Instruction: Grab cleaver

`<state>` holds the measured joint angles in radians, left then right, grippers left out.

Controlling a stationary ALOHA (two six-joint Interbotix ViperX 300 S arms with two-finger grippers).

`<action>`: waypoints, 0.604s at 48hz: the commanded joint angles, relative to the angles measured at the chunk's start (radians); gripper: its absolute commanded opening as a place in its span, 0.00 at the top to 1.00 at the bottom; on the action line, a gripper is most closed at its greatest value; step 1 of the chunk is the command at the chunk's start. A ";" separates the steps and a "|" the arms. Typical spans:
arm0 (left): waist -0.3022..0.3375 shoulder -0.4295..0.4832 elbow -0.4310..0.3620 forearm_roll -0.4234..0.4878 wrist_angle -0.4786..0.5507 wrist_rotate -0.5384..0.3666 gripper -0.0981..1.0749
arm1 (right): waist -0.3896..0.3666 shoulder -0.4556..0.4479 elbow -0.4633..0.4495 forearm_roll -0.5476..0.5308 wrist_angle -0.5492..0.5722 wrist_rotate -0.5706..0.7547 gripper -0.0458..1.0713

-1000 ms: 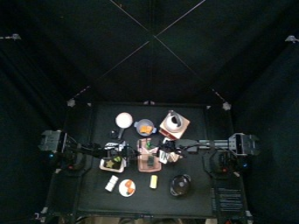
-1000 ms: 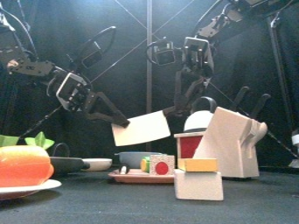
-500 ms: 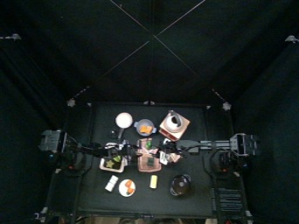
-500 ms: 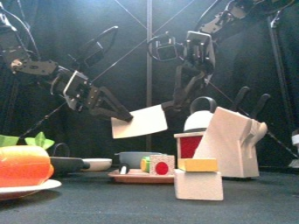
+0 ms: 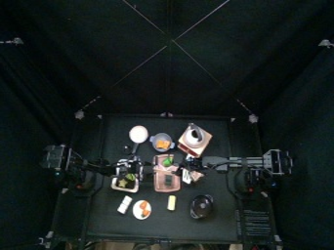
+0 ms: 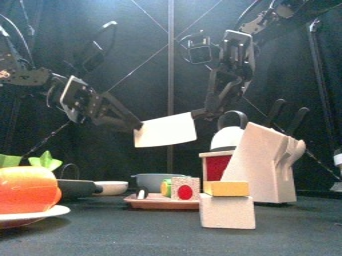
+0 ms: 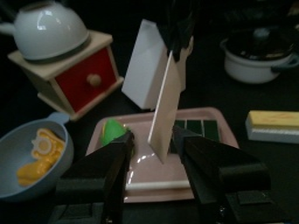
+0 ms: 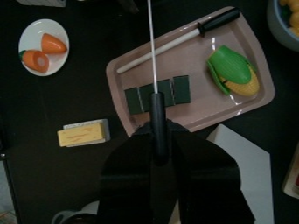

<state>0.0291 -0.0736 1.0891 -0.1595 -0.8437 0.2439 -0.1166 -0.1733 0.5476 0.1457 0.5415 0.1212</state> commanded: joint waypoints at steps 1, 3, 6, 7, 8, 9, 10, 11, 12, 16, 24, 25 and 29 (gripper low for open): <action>0.008 -0.049 0.021 0.066 -0.071 -0.055 0.24 | -0.002 -0.034 -0.009 0.000 -0.009 -0.002 0.64; 0.015 -0.060 0.035 0.101 -0.086 -0.094 0.24 | -0.002 -0.035 -0.011 -0.002 -0.008 -0.002 0.64; 0.057 -0.074 0.049 0.167 -0.091 -0.160 0.24 | -0.002 -0.037 -0.012 -0.006 -0.009 -0.002 0.64; 0.071 -0.074 0.051 0.189 -0.091 -0.178 0.24 | -0.002 -0.037 -0.012 -0.006 -0.008 -0.003 0.64; 0.083 -0.074 0.052 0.213 -0.091 -0.195 0.24 | -0.002 -0.037 -0.012 -0.008 -0.009 -0.002 0.64; 0.095 -0.074 0.052 0.235 -0.091 -0.213 0.24 | -0.002 -0.037 -0.014 -0.009 -0.009 -0.003 0.64; 0.106 -0.074 0.051 0.259 -0.091 -0.229 0.24 | -0.002 -0.037 -0.014 -0.009 -0.011 -0.003 0.64; 0.115 -0.072 0.049 0.282 -0.091 -0.244 0.24 | -0.002 -0.037 -0.014 -0.009 -0.012 -0.003 0.64; 0.121 -0.071 0.048 0.305 -0.091 -0.256 0.24 | -0.002 -0.037 -0.014 -0.011 -0.014 -0.003 0.64; 0.149 -0.058 0.034 0.380 -0.094 -0.296 0.24 | 0.000 -0.037 -0.014 -0.011 -0.028 -0.005 0.64; 0.155 -0.014 0.003 0.399 -0.094 -0.296 0.24 | 0.005 -0.037 -0.015 -0.012 -0.040 -0.009 0.64; 0.155 -0.009 0.003 0.399 -0.094 -0.295 0.24 | 0.005 -0.037 -0.015 -0.012 -0.040 -0.009 0.64; 0.155 0.012 -0.003 0.397 -0.094 -0.295 0.24 | 0.005 -0.037 -0.012 -0.012 -0.041 -0.008 0.64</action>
<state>0.1795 -0.0690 1.1091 0.2378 -0.9265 -0.0522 -0.1135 -0.1779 0.5492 0.1335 0.5093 0.1150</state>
